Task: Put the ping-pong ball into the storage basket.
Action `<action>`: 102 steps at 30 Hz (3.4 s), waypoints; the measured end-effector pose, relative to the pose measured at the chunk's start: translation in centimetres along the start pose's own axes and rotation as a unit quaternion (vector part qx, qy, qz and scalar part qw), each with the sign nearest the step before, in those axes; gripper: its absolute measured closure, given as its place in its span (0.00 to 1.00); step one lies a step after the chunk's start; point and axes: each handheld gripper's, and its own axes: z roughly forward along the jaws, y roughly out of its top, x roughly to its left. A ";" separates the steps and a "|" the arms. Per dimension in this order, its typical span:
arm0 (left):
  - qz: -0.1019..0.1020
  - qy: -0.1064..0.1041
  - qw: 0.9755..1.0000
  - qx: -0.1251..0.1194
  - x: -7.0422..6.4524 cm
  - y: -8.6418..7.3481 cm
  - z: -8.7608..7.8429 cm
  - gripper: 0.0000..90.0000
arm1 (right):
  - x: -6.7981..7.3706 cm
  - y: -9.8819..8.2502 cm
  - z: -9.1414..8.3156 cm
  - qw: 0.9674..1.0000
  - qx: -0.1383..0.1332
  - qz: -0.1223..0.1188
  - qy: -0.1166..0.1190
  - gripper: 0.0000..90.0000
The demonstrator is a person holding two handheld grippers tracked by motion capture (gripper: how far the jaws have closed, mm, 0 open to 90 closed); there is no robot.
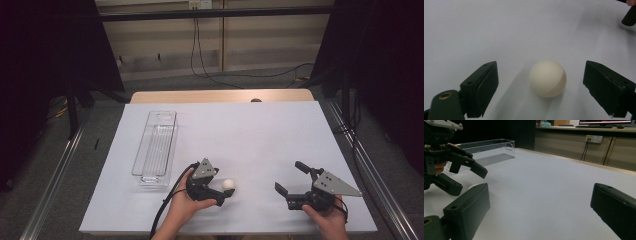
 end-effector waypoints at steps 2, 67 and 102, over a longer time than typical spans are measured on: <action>0.003 -0.003 1.000 0.003 -0.1 0.0 0.1 0.18 | 0.0 0.0 0.1 1.000 -0.001 0.001 -0.001 0.02; 0.013 -0.026 0.998 0.057 0.1 -0.1 2.1 0.56 | -0.6 -0.1 -0.1 1.000 0.003 -0.002 -0.008 0.02; -0.037 -0.025 0.998 0.031 0.6 0.9 0.1 0.57 | -0.3 0.1 -0.2 1.000 0.000 -0.009 -0.008 0.02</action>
